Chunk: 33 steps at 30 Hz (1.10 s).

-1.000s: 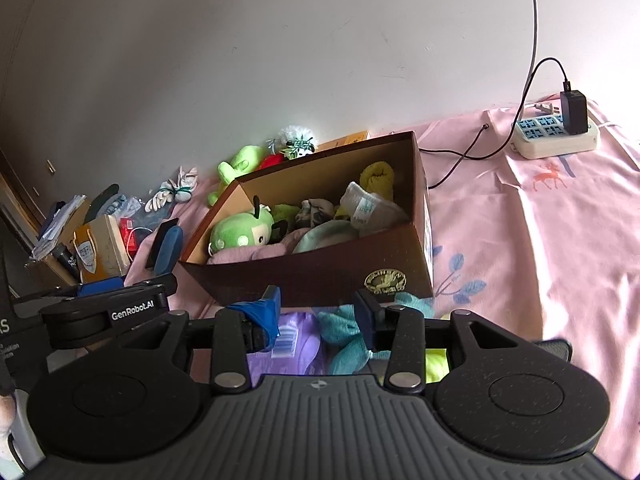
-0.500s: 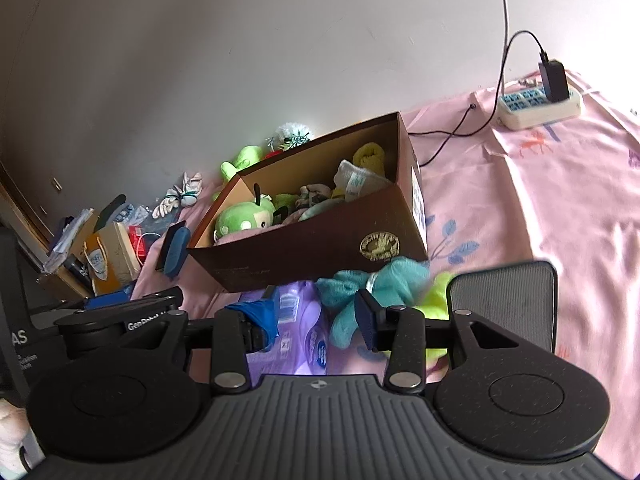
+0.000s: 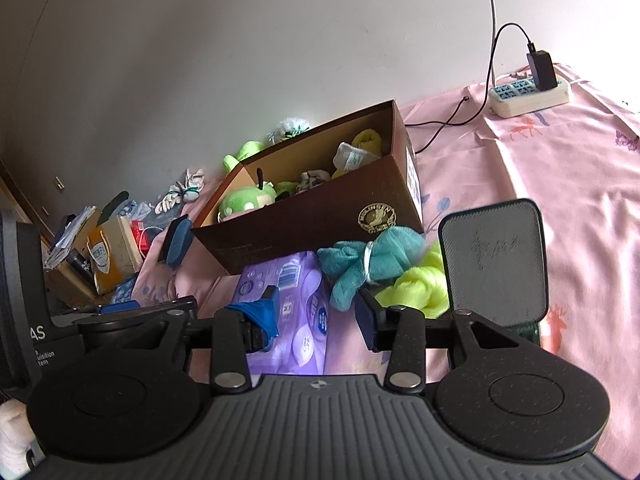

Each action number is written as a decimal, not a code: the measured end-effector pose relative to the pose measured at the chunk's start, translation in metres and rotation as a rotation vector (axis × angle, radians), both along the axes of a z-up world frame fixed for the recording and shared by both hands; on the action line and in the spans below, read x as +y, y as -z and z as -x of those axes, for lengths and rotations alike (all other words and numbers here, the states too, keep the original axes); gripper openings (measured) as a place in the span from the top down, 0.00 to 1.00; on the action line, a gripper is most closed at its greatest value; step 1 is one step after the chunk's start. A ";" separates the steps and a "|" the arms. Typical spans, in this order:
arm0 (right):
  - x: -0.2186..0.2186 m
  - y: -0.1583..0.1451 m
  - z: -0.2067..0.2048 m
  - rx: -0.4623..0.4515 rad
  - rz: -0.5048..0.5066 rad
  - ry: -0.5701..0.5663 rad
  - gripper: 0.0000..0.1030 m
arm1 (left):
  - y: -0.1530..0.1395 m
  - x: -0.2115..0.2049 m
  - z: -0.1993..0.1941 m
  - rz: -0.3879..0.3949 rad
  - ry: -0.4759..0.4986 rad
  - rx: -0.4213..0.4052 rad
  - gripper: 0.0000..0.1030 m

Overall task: Organize soft objects
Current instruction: 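Withdraw both grippers from the box toward the mesh sponges, then move left gripper to teal mesh sponge while right gripper moves to lime sponge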

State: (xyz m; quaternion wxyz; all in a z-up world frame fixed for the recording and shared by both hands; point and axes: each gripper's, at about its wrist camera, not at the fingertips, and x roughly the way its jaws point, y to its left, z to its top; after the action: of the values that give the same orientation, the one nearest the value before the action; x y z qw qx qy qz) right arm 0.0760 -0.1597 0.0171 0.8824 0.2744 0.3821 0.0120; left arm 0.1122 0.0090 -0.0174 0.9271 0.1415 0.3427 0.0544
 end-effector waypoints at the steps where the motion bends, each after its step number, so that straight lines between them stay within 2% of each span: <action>1: 0.000 0.000 0.001 0.001 0.005 -0.002 0.76 | 0.001 0.000 0.002 -0.005 -0.003 -0.002 0.39; 21: 0.002 0.010 0.021 0.031 -0.019 0.000 0.76 | 0.014 0.010 0.016 0.012 -0.055 0.051 0.39; 33: 0.005 0.011 0.025 0.032 -0.006 -0.015 0.76 | 0.017 0.006 0.021 0.010 -0.035 0.062 0.39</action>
State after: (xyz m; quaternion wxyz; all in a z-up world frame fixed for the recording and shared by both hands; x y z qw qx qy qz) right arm 0.0513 -0.1544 0.0062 0.8753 0.2743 0.3979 0.0152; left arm 0.0911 0.0153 -0.0347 0.9157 0.1325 0.3739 0.0646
